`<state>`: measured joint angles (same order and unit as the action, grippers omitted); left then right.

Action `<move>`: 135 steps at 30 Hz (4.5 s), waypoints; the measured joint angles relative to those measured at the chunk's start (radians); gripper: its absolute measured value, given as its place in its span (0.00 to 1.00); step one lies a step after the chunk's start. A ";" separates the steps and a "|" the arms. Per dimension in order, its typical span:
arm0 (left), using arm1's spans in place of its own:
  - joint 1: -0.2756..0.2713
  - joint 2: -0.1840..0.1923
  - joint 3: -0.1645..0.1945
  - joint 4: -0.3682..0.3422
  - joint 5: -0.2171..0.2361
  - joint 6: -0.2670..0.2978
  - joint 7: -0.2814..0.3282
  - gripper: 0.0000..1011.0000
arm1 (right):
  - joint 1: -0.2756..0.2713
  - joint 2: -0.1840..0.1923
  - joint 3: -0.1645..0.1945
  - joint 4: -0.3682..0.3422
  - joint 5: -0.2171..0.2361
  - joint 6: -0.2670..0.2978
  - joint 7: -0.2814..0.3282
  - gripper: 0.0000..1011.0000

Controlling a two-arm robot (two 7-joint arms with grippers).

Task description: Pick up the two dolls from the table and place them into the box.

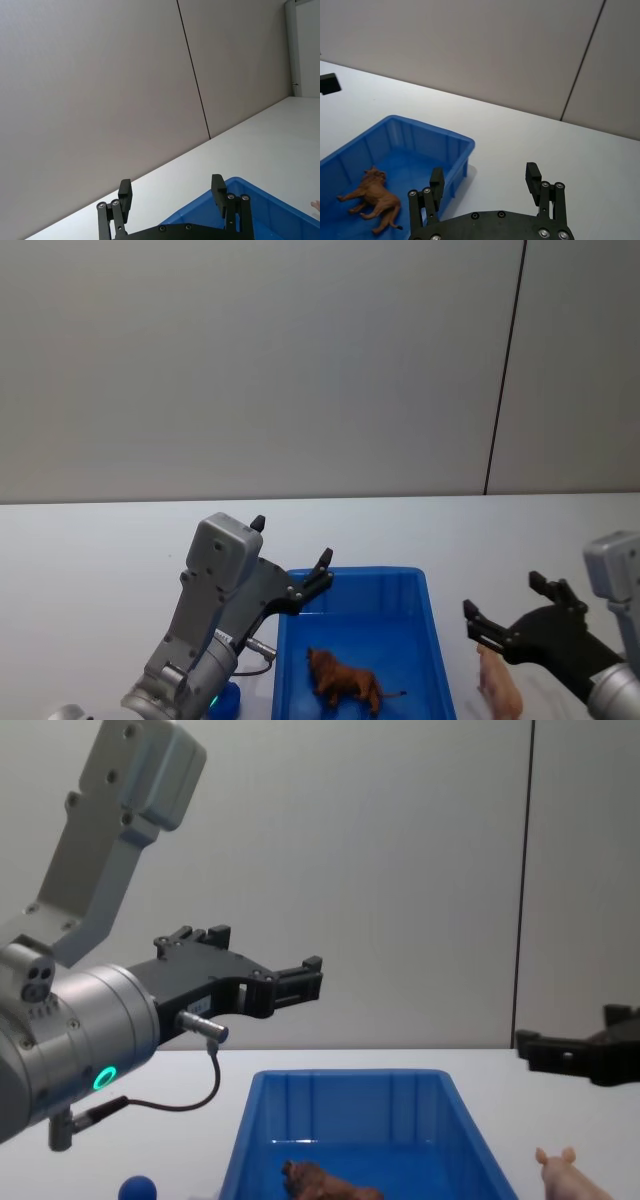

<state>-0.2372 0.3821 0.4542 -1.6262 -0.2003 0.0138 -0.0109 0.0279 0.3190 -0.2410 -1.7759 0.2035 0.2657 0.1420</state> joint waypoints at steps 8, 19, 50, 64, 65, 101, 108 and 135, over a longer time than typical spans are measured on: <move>0.000 0.000 0.000 0.000 0.000 0.000 0.000 0.99 | -0.038 0.020 0.020 -0.030 0.013 0.015 -0.076 0.99; 0.000 0.000 0.000 0.000 0.000 0.000 0.000 0.99 | -0.060 0.028 0.033 -0.030 0.025 0.034 -0.113 0.99; 0.000 0.000 0.000 0.000 0.000 0.000 0.000 0.99 | -0.065 -0.001 0.019 0.037 0.035 0.084 -0.069 0.99; 0.000 0.000 0.000 0.000 0.000 0.000 0.000 0.99 | -0.065 -0.029 -0.003 0.058 0.017 0.125 -0.065 0.99; 0.000 0.000 0.000 0.000 0.000 0.000 0.000 0.99 | -0.064 -0.032 -0.005 0.061 0.015 0.130 -0.067 0.99; 0.000 0.000 0.000 0.000 0.000 0.000 0.000 0.99 | -0.033 -0.083 -0.016 0.119 -0.018 0.164 -0.112 0.37; 0.000 0.000 0.000 0.000 0.000 0.000 0.000 0.99 | -0.033 -0.082 -0.013 0.095 -0.026 0.147 -0.105 0.37; 0.000 0.000 0.000 0.000 0.000 0.000 0.000 0.99 | 0.074 -0.094 -0.019 0.085 -0.092 -0.002 0.128 0.37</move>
<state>-0.2372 0.3821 0.4542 -1.6262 -0.2004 0.0138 -0.0109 0.1021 0.2254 -0.2597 -1.6906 0.1115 0.2636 0.2701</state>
